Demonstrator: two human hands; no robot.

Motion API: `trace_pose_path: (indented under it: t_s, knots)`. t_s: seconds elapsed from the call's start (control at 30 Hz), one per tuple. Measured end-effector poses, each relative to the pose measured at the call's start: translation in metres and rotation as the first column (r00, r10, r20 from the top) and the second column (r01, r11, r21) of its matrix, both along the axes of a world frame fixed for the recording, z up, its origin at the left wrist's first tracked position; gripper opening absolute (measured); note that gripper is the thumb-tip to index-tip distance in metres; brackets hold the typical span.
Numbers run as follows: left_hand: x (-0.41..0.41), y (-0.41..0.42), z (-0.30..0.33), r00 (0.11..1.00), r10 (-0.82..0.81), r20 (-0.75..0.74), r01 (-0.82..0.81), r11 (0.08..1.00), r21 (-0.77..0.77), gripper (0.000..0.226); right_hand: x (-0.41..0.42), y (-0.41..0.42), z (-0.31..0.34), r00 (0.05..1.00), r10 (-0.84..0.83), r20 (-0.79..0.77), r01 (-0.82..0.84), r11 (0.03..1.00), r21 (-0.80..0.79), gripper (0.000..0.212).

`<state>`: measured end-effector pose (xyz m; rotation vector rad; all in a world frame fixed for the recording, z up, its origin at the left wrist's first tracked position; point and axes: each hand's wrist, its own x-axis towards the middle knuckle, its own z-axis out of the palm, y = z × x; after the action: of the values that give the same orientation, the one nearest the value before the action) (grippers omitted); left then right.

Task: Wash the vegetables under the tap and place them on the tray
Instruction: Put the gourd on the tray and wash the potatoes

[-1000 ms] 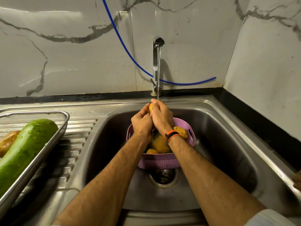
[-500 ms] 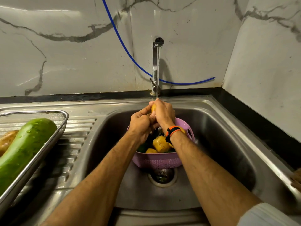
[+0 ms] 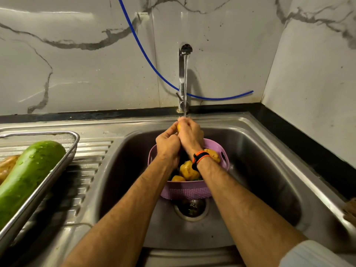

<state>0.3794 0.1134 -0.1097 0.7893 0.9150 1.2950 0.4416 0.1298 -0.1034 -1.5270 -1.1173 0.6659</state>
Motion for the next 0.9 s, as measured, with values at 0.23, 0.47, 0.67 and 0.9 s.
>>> trace_pose_path:
  t_s: [0.23, 0.47, 0.67, 0.9]
  knots:
    - [-0.002, 0.004, 0.000, 1.000, 0.009, -0.017, -0.008, 1.000, 0.018, 0.035, 0.006, -0.001, -0.002, 0.994, 0.088, -0.070, -0.086, 0.996, 0.026, 0.032]
    - [-0.008, -0.001, 0.002, 0.992, -0.116, -0.052, 0.117, 0.993, 0.020, 0.038, 0.017, 0.005, 0.000, 0.995, 0.033, -0.099, -0.042, 0.995, -0.086, 0.035]
    - [-0.003, 0.000, -0.001, 0.997, -0.054, -0.060, 0.055, 0.998, 0.017, 0.038, 0.003, 0.004, -0.001, 0.999, -0.047, 0.011, 0.047, 0.998, -0.042, 0.035]
    - [0.000, 0.000, 0.001, 1.000, -0.008, 0.001, 0.008, 1.000, -0.009, 0.033, 0.005, 0.005, -0.007, 0.998, 0.036, -0.055, -0.036, 0.999, -0.004, 0.033]
